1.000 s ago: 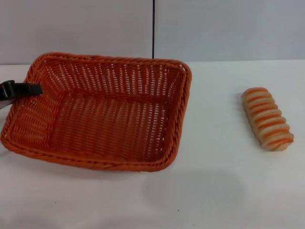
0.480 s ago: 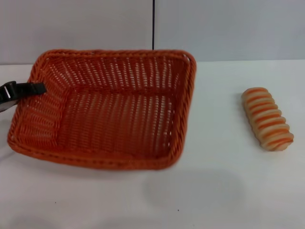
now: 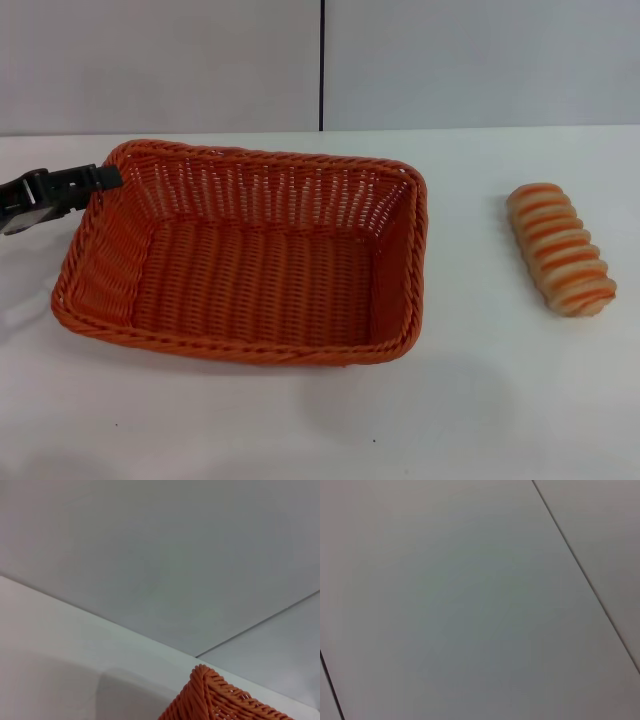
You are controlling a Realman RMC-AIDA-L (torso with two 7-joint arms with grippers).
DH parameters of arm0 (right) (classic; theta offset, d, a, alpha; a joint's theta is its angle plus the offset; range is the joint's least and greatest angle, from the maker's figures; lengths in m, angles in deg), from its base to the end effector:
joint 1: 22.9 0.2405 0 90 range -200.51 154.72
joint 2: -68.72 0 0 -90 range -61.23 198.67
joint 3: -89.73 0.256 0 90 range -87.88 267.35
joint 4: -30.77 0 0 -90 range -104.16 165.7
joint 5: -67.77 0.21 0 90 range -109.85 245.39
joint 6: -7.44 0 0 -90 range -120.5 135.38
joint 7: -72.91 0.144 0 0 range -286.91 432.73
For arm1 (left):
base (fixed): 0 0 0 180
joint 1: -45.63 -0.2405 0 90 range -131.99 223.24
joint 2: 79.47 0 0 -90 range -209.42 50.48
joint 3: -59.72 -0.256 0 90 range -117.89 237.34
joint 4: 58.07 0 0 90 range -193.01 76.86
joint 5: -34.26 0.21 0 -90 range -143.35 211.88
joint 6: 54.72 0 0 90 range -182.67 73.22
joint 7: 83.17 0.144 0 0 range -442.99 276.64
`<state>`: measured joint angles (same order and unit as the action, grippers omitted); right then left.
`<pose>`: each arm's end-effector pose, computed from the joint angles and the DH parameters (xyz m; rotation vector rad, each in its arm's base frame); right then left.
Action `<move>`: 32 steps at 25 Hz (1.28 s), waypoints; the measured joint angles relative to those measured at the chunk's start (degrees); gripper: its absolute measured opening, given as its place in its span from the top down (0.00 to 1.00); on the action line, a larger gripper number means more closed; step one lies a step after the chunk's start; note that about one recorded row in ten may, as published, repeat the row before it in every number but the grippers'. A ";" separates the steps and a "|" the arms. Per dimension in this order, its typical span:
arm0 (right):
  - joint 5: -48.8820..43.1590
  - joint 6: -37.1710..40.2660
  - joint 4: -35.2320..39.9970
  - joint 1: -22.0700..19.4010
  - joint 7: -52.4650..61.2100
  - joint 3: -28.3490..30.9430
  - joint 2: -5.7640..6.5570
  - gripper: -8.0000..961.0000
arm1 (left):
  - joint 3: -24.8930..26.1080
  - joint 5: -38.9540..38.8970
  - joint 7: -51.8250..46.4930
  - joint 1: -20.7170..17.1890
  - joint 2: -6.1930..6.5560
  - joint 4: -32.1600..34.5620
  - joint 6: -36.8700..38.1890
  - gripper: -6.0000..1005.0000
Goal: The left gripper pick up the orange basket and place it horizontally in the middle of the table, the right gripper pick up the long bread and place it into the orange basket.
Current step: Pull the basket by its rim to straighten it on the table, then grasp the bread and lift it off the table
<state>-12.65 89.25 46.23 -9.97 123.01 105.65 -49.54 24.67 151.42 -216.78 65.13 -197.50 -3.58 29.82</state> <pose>0.4352 0.2149 0.1225 -1.0083 0.7538 0.9449 -0.3228 0.3129 0.0736 -2.0146 -1.7207 -0.7471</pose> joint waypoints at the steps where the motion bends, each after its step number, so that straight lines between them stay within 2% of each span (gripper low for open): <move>1: 0.00 0.00 0.00 0.00 0.00 0.00 0.00 0.23 | 0.00 0.00 0.00 0.00 0.00 0.00 0.00 0.54; 6: -0.16 -0.04 0.12 -0.01 1.13 -0.84 0.72 0.23 | 0.11 0.00 -0.11 0.05 0.03 0.00 0.05 0.46; 7: -0.24 -0.05 0.47 -0.02 3.11 -2.79 1.41 0.23 | 0.16 0.00 -0.53 0.26 0.23 0.06 0.81 0.44; 8: -0.24 -0.05 0.47 -0.02 3.11 -2.79 1.41 0.23 | 0.37 -0.01 -0.54 0.43 0.39 0.28 1.31 0.38; 10: -0.27 -0.06 1.21 -0.09 6.59 -6.59 2.60 0.23 | 0.66 -0.10 -0.26 0.54 0.57 0.43 1.60 0.26; 11: -0.31 -0.07 2.20 -0.13 9.11 -9.25 3.28 0.23 | 1.92 -0.80 1.55 0.77 1.01 0.31 1.65 0.26; 12: -0.92 0.03 4.81 -0.15 14.71 -14.88 4.59 0.23 | 3.42 -1.96 4.79 0.94 1.50 0.00 1.48 0.26; 13: -0.92 0.03 4.81 -0.15 14.71 -14.88 4.59 0.23 | 4.01 -2.50 6.27 0.98 1.62 -0.09 1.43 0.26; 15: -3.30 0.99 8.59 -0.04 21.61 -20.17 6.01 0.23 | 4.65 -3.05 7.96 1.02 1.73 -0.15 1.34 0.26; 16: -5.14 1.90 10.91 0.17 25.66 -22.58 6.83 0.23 | 6.67 -5.43 13.19 1.03 1.78 -0.21 1.23 0.26; 17: -9.52 3.99 15.72 0.95 33.30 -25.98 8.15 0.23 | 8.33 -8.86 18.46 0.74 1.26 -0.29 1.23 0.26; 18: -9.52 3.99 15.72 0.95 33.30 -25.98 8.15 0.23 | 8.33 -8.86 18.46 0.74 1.26 -0.29 1.23 0.26; 19: -12.38 5.59 18.73 1.68 37.52 -26.94 8.80 0.23 | 9.13 -12.00 22.36 0.42 0.66 -0.70 1.34 0.26; 21: -18.82 9.26 24.43 3.60 45.38 -27.75 10.00 0.23 | 9.20 -13.45 24.01 0.26 0.45 -1.09 1.59 0.27; 22: -26.63 12.94 30.06 6.34 52.20 -27.91 11.29 0.23 | 8.89 -16.52 27.25 0.11 0.16 -2.41 2.56 0.27; 23: -26.63 12.94 30.06 6.34 52.20 -27.91 11.29 0.23 | 8.89 -16.52 27.25 0.11 0.16 -2.41 2.56 0.27; 24: -30.70 14.72 32.24 7.89 54.99 -28.03 12.05 0.23 | 8.51 -18.85 29.47 0.30 0.16 -4.29 3.59 0.27; 26: -40.51 18.76 35.60 12.11 59.95 -28.41 13.81 0.23 | 8.50 -19.59 30.37 0.43 0.18 -5.11 3.86 0.27; 27: -48.78 21.92 36.92 16.34 62.48 -28.82 15.09 0.23 | 8.45 -21.53 32.70 0.83 0.20 -7.38 4.64 0.27; 28: -48.78 21.92 36.92 16.34 62.48 -28.82 15.09 0.23 | 8.45 -21.53 32.70 0.83 0.20 -7.38 4.64 0.27; 30: -54.92 23.21 37.29 20.19 63.95 -30.17 15.85 0.23 | 8.45 -21.53 32.70 0.83 0.20 -7.38 4.64 0.27; 31: -57.18 23.23 37.20 21.81 64.57 -31.80 15.99 0.23 | 8.36 -27.23 39.86 1.46 0.16 -11.75 8.58 0.27; 32: -60.22 21.76 36.43 23.97 65.91 -37.33 15.99 0.23 | 8.35 -28.58 41.28 1.48 0.14 -12.86 9.37 0.27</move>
<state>-72.87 111.01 82.67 14.00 188.91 68.32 -33.55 33.03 122.84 -175.50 66.61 -197.36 -16.44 39.18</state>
